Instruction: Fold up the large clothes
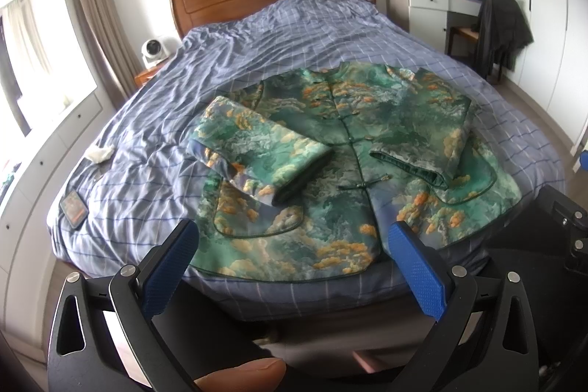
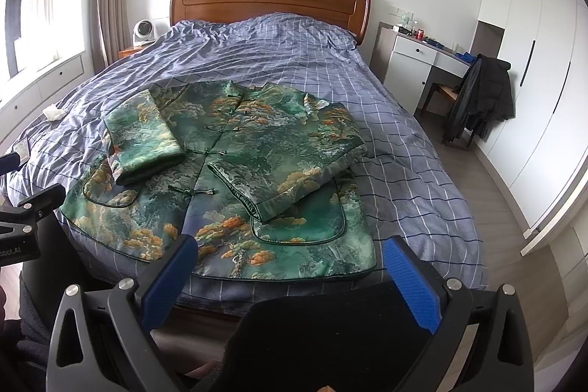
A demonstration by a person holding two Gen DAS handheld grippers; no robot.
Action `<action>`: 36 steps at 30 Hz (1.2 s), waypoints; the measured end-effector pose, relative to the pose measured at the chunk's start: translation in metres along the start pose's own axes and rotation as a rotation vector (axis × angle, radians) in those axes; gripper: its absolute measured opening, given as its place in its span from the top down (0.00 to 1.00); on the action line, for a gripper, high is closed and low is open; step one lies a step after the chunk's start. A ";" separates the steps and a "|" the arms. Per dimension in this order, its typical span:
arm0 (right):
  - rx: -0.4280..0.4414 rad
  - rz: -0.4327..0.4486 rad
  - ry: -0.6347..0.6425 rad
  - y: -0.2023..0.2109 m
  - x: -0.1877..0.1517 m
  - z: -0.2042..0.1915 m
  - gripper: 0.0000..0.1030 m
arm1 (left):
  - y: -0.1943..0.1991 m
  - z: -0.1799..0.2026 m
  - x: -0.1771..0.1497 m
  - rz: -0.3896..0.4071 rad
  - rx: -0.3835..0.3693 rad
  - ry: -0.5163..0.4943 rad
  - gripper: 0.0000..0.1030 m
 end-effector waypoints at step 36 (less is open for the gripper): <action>-0.011 -0.026 0.000 -0.007 0.003 0.000 0.00 | -0.015 -0.004 0.000 -0.025 0.005 -0.002 0.00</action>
Point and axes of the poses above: each gripper's, at about its wrist camera, not at the fingertips, and y roughly against the way its jaws point, z to its right, x to its top, the point moved 6 cm from there along -y, roughly the way its jaws point, and after that the axes turned 15 degrees about -z, right-handed, at the moved point
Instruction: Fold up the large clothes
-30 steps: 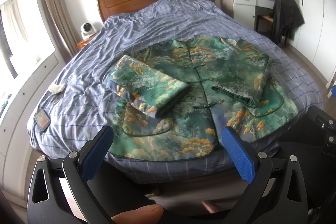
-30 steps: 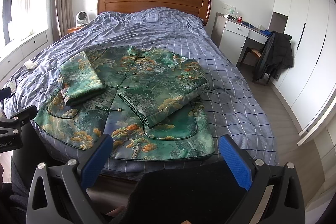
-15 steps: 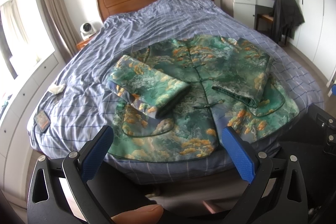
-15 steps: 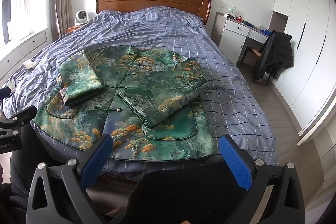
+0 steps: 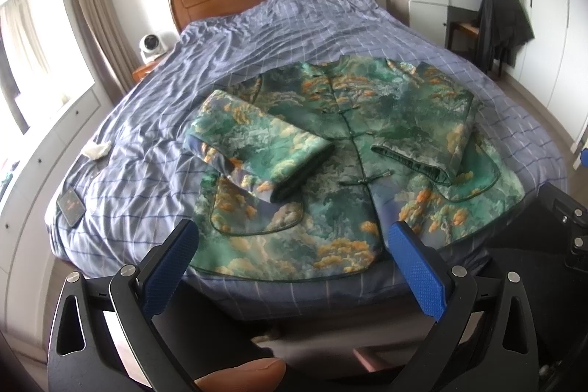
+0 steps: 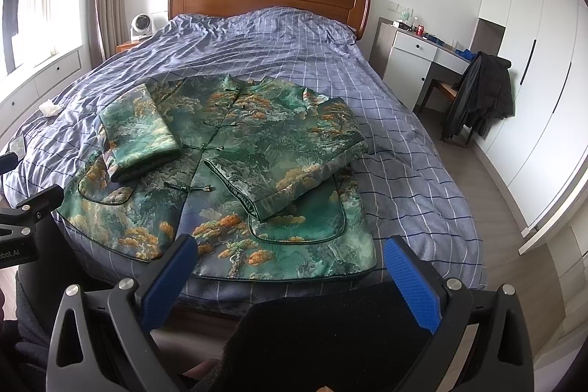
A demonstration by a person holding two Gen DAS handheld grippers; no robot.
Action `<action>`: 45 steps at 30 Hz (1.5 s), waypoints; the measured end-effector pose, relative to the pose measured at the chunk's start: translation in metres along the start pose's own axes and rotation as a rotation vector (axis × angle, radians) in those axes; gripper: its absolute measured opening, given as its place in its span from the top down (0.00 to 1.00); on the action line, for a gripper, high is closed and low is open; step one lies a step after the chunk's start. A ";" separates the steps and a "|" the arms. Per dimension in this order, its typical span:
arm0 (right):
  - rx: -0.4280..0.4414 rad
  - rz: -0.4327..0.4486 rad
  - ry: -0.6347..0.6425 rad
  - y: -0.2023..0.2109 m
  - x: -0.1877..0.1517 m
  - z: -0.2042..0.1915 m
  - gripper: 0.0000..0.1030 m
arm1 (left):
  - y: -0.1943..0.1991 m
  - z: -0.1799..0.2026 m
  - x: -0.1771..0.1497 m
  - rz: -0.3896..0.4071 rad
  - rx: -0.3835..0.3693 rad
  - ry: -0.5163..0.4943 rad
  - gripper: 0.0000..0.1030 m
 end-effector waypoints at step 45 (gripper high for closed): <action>0.059 -0.111 0.207 -0.112 0.085 -0.037 0.00 | -0.145 -0.145 0.078 -0.040 -0.041 0.013 0.00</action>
Point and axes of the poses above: each gripper's, at about its wrist camera, not at the fingertips, and y roughly against the way its jaws point, z to its right, x to its top, the point moved 6 cm from there along -y, roughly the way its jaws point, and after that the axes turned 15 degrees about -z, right-handed, at the moved point
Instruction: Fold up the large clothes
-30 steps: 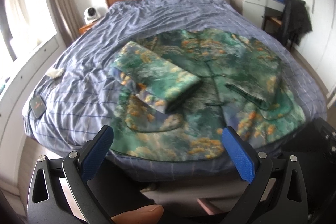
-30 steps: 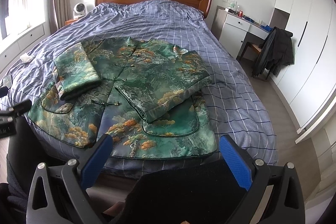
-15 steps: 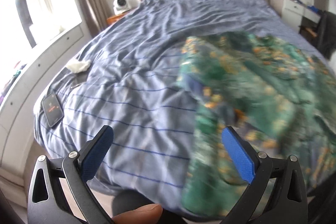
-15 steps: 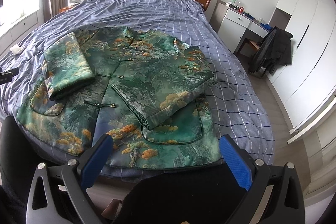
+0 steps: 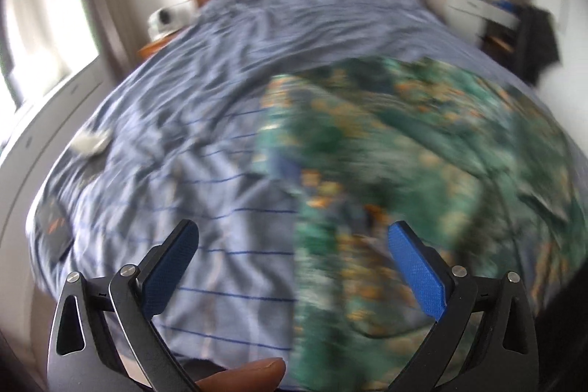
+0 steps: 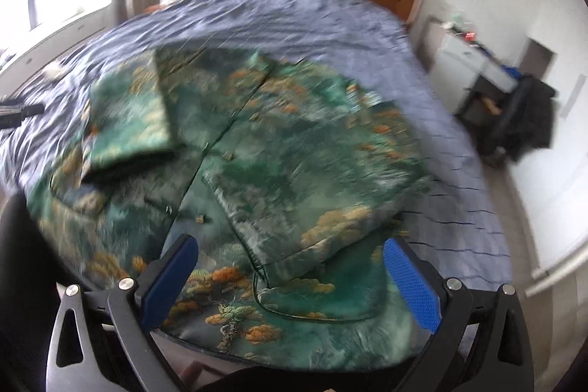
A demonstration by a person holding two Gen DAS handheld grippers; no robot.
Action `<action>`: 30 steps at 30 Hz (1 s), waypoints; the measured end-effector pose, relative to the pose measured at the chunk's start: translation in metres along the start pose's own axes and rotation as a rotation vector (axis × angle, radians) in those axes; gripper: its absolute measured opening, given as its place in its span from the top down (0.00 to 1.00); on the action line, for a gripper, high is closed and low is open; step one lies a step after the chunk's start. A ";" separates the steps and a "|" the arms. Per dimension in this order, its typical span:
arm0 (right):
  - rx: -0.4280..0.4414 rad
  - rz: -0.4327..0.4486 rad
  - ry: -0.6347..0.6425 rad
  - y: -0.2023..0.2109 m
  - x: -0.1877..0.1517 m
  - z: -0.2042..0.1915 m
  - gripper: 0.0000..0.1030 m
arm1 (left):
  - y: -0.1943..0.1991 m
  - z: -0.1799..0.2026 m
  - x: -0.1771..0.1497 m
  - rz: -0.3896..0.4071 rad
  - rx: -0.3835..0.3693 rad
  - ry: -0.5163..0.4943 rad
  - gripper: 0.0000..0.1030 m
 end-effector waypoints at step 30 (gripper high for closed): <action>-0.047 0.134 -0.405 0.020 0.018 0.240 0.91 | -0.102 0.131 0.011 -0.138 -0.086 -0.456 0.00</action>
Point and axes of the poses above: each gripper's, at about its wrist camera, not at the fingertips, and y roughly against the way its jaws point, z to its right, x to its top, the point moved 6 cm from there along -y, roughly the way its jaws point, and after that the axes turned 15 degrees about -z, right-handed, at the moved point
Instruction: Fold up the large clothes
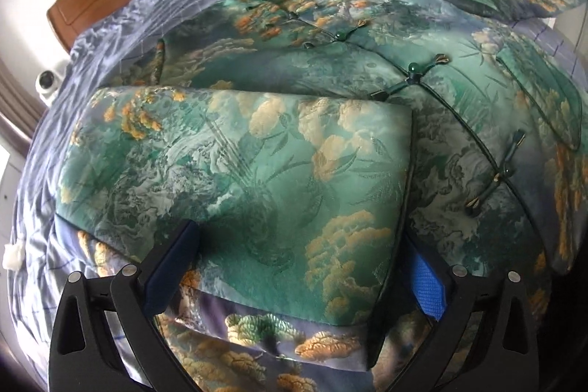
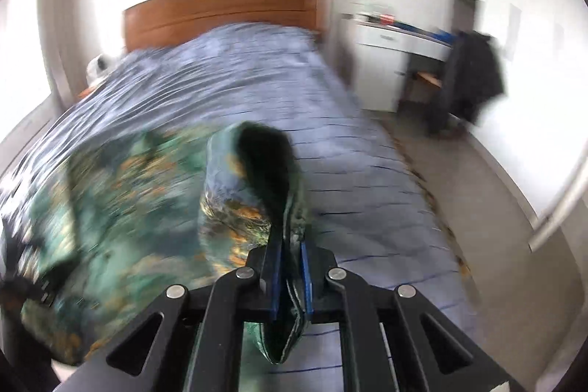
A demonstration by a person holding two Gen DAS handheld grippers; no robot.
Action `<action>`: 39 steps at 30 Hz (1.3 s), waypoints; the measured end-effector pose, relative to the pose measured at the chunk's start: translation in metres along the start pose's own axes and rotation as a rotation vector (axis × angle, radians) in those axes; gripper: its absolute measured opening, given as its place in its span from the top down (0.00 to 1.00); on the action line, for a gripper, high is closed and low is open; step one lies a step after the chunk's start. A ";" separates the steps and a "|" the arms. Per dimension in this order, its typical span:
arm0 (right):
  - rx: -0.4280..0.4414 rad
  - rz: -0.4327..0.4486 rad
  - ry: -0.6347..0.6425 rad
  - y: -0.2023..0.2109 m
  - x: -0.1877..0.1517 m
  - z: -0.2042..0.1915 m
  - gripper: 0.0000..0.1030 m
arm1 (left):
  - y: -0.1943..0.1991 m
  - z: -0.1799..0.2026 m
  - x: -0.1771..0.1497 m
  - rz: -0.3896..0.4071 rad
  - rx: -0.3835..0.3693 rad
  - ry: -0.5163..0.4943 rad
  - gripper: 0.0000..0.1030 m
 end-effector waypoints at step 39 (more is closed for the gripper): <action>0.034 0.059 0.007 0.004 -0.038 -0.066 0.54 | 0.148 -0.296 -0.129 0.249 0.067 0.804 0.93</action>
Point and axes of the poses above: each gripper's, at about its wrist camera, not at the fingertips, and y roughly against the way its jaws point, z to its right, x to its top, the point moved 6 cm from there along -y, roughly the way its jaws point, and after that the axes turned 15 degrees about -z, right-handed, at the moved point
